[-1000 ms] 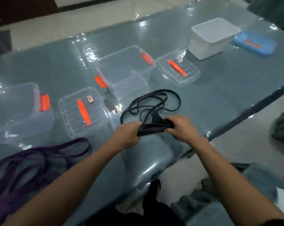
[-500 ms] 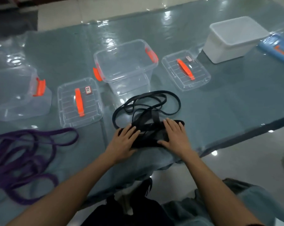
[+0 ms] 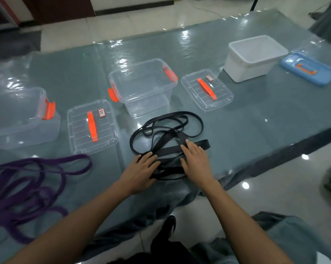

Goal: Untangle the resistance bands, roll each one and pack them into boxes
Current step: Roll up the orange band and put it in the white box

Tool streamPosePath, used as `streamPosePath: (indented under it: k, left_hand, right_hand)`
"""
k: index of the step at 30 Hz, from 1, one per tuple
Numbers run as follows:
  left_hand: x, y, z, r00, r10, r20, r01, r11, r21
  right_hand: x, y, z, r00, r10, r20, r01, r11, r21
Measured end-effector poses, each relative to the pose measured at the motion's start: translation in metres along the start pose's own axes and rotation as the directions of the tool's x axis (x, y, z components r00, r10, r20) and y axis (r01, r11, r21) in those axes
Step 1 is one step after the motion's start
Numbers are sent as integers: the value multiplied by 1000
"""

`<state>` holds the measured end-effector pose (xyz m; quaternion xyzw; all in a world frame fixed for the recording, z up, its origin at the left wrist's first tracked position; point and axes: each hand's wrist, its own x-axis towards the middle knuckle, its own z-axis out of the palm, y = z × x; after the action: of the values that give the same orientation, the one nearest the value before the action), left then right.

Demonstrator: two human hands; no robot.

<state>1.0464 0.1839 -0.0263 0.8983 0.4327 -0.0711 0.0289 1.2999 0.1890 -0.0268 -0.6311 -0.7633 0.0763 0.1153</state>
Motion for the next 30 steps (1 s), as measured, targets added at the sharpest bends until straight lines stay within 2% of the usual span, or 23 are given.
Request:
streamPosePath:
  k: [3,7,13,20,26,30]
  left_hand:
    - [-19,-6,-5,999,-10,-32,8,999,-48]
    - [-62,-28,-10,988,-92,-126,76,989,-127]
    - [-173,-86,-10,948,-317,-15,309,933,-186]
    - [-325,-152,-7,830,-557,10,542,804,-245]
    - [-442,-198,-4,686,-727,27,696,645,-315]
    - [-500,-221,2,558,-829,41,778,506,-372]
  right_hand:
    - [-10,-27,-4,1000,-26,-14,27,999,18]
    - [-18,-84,-5,983,-106,150,97,993,65]
    - [-24,-202,6,916,-241,321,235,970,58]
    - [-22,-360,32,854,-376,359,354,927,127]
    - [-20,-485,49,707,-591,388,560,803,205]
    - [-12,-550,70,630,-665,400,619,742,259]
